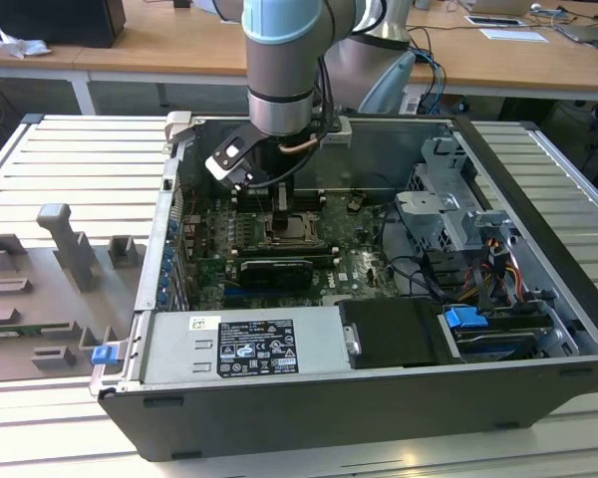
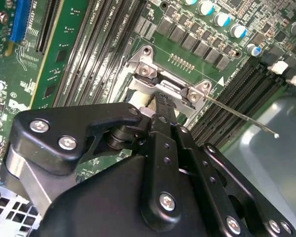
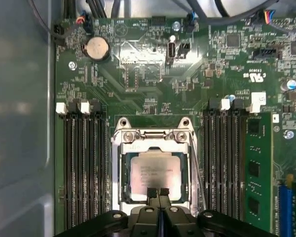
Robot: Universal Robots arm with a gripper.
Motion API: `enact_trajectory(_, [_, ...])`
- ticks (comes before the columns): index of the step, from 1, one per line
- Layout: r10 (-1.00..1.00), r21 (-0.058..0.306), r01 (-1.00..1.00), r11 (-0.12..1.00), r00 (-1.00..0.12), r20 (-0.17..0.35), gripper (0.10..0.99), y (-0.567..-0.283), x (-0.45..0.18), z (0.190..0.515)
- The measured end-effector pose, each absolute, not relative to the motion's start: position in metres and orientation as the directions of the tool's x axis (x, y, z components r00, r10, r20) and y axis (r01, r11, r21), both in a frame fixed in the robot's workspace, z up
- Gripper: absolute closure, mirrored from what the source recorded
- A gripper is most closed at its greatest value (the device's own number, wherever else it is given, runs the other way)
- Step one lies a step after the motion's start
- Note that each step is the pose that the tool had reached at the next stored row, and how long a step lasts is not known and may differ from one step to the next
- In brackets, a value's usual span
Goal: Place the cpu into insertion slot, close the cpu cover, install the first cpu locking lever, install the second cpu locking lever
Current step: 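Close the cpu cover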
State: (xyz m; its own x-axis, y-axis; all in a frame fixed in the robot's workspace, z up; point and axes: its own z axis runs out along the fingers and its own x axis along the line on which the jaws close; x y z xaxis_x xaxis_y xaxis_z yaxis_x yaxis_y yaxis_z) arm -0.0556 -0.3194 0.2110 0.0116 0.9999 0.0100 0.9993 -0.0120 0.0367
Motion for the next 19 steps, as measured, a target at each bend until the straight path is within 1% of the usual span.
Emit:
enact_trajectory(7, [1.0, 0.037, 0.999, -0.012, 0.012, 0.009, 0.98, -0.319, -0.054, 0.206])
enact_trajectory(11, [1.0, 0.037, 0.999, -0.012, 0.012, 0.009, 0.98, -0.319, -0.053, 0.213])
enact_trajectory(19, [1.0, 0.035, 0.999, -0.012, 0.012, 0.009, 0.98, -0.319, -0.042, 0.213])
